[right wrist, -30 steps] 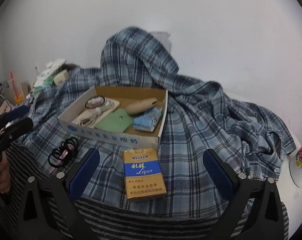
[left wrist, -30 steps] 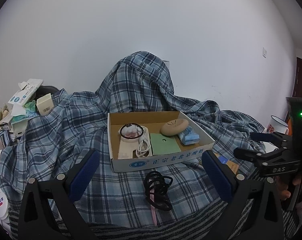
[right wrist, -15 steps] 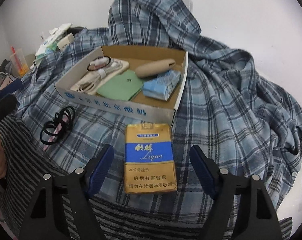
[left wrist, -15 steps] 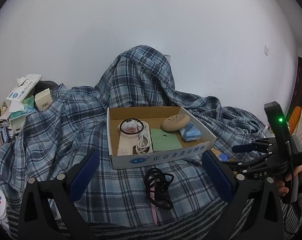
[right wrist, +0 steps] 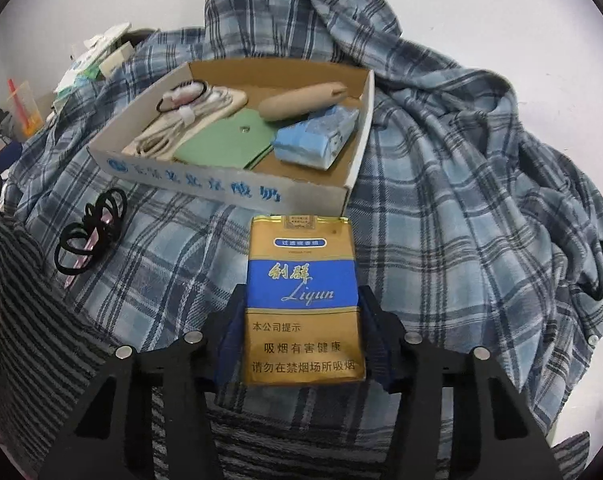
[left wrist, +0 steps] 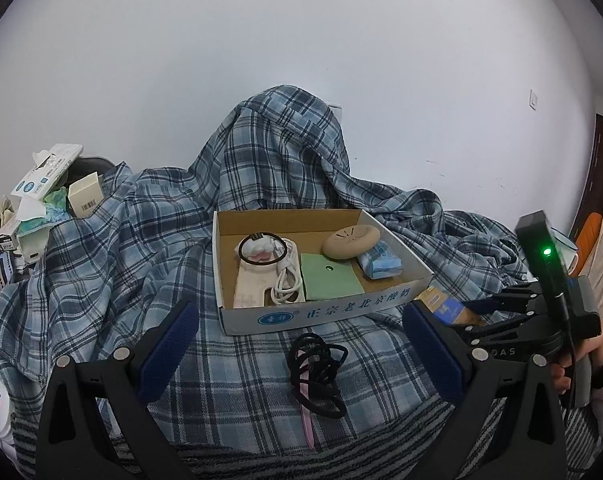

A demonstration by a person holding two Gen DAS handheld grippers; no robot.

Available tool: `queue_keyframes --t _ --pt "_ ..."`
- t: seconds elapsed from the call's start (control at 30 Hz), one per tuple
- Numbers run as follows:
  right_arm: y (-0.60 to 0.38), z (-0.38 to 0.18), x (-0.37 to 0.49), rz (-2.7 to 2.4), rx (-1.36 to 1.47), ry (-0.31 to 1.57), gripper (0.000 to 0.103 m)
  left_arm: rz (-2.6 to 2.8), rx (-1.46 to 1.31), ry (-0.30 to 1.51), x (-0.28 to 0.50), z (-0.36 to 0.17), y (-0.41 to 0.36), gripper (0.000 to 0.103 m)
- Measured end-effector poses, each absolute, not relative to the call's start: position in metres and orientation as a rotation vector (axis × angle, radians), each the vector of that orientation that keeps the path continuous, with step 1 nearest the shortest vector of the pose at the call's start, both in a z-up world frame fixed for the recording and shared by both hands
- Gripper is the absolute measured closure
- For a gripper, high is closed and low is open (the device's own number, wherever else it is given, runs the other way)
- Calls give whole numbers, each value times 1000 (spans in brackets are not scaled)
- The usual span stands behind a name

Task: Organize soft objects
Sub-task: 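Grasp the gold Liqun cigarette pack with the right tool, then grasp the black scissors with the left tool while the right tool holds the pack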

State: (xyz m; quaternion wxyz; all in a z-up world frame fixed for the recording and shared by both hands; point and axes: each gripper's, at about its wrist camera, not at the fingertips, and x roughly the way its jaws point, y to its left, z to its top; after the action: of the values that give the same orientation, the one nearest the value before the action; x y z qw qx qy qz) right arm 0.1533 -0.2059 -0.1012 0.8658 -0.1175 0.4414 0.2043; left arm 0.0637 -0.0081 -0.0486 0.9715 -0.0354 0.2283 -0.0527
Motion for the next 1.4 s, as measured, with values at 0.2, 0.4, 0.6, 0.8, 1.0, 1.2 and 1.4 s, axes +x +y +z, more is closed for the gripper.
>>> queue_keyframes --t 0.2,0.4,0.6,0.8,1.0,1.2,1.4 --pt "-216 -76 128 409 -229 734 51 -107 -72 457 63 -49 -8 0" --pt "-224 -53 98 404 -218 530 51 -107 -72 455 62 -49 -8 0" --pt "-225 -49 97 392 -205 507 51 -108 -73 455 62 -48 -8 0" --pt "-222 -49 93 389 -218 488 51 -110 -83 466 62 -48 -6 0" --pt "-223 -48 89 393 -223 468 51 -164 -75 500 68 -51 -9 0" --pt "-228 -47 88 398 -195 459 51 -184 5 597 81 -59 -27 18" --pt "-233 -45 87 409 -165 454 51 -198 32 773 109 -82 -36 46"
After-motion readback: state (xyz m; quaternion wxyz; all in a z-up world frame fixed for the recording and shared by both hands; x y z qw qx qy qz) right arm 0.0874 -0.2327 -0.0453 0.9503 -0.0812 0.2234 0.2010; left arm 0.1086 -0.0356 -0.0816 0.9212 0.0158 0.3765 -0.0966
